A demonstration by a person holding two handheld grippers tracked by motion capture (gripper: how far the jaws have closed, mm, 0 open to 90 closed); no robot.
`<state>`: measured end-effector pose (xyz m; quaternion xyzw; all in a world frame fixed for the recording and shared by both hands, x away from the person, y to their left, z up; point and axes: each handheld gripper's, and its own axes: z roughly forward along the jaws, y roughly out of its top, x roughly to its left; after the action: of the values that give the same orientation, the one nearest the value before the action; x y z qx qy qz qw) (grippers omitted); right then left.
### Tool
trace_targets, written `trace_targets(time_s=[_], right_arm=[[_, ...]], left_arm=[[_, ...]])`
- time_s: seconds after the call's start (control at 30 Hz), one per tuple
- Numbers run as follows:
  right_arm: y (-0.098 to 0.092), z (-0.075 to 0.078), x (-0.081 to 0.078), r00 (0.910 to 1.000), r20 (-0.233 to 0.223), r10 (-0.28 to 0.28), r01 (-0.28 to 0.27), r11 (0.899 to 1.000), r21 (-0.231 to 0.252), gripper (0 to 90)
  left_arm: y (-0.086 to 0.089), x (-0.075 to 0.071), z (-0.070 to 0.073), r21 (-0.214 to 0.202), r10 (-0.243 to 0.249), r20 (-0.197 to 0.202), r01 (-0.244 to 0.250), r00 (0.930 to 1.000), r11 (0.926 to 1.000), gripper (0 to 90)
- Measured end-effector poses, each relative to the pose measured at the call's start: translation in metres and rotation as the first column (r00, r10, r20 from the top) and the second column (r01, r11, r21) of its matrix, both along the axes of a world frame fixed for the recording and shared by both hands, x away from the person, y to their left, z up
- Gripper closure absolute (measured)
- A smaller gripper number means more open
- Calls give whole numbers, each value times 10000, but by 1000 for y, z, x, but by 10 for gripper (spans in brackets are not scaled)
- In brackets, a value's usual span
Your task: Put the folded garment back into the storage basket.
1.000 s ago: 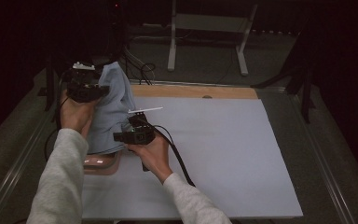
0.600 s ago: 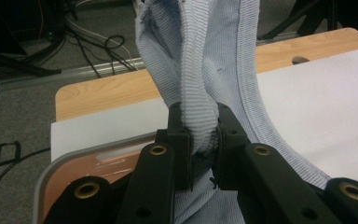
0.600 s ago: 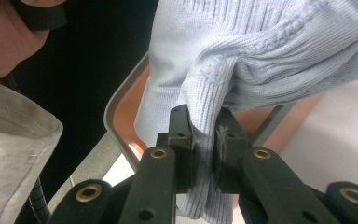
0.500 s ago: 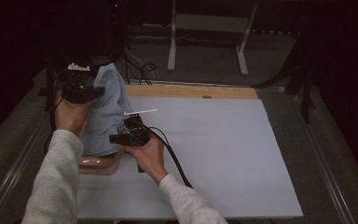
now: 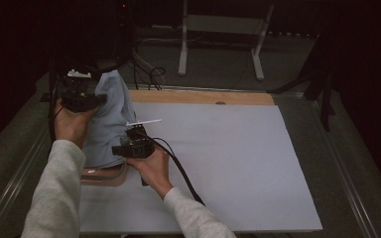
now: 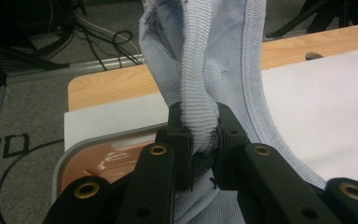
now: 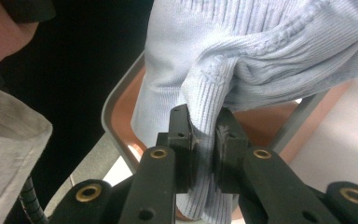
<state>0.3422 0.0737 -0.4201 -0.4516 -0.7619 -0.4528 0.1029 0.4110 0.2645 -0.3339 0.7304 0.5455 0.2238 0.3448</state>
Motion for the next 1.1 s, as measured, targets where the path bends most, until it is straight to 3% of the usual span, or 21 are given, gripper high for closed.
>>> trace_targets(time_s=[1.1], right_arm=[[21,-14,-5,9996,-261,90,-86,9998,162,795]], left_arm=[[12,-1,-8,214,328,-194,-324,9993,9992,806]])
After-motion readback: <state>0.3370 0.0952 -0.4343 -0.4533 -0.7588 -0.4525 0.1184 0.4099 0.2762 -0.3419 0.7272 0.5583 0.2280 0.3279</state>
